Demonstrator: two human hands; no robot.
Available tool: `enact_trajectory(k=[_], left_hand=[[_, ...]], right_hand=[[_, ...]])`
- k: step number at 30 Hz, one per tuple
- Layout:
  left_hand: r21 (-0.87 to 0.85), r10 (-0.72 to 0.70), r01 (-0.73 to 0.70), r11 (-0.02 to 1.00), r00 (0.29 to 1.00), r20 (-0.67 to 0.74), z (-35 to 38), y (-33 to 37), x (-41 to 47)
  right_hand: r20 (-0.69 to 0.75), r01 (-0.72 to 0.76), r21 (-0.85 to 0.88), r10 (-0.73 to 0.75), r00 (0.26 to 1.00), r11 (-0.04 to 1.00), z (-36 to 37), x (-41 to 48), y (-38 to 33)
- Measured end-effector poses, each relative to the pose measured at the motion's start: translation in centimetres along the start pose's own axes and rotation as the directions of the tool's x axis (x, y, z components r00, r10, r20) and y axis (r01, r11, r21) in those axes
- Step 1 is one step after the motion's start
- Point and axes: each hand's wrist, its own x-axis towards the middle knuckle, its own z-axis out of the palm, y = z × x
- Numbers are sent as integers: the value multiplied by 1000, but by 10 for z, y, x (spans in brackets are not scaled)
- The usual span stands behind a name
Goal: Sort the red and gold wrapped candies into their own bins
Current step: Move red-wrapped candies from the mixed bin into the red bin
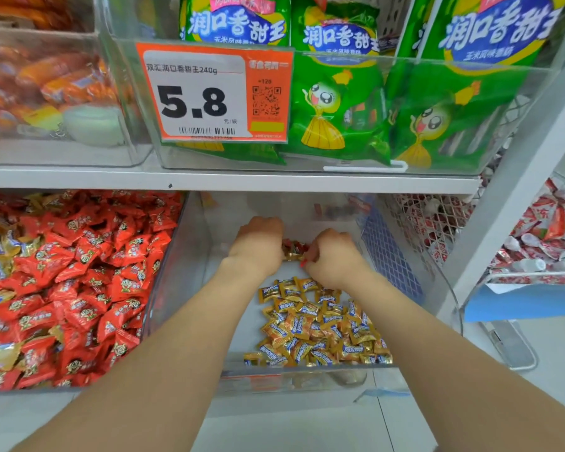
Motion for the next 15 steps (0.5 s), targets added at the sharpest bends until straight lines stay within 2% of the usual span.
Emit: enact_trajectory(k=[3, 7, 15], left_hand=[[72, 78, -81, 994, 996, 39, 10, -5, 5], [129, 89, -97, 987, 994, 64, 20, -12, 8], [57, 100, -102, 993, 994, 35, 26, -17, 6]], right_hand=[[16, -55, 59, 54, 998, 997, -5, 3, 4], [-9, -124, 78, 125, 992, 989, -8, 11, 10], [-31, -57, 19, 57, 998, 998, -18, 14, -4]])
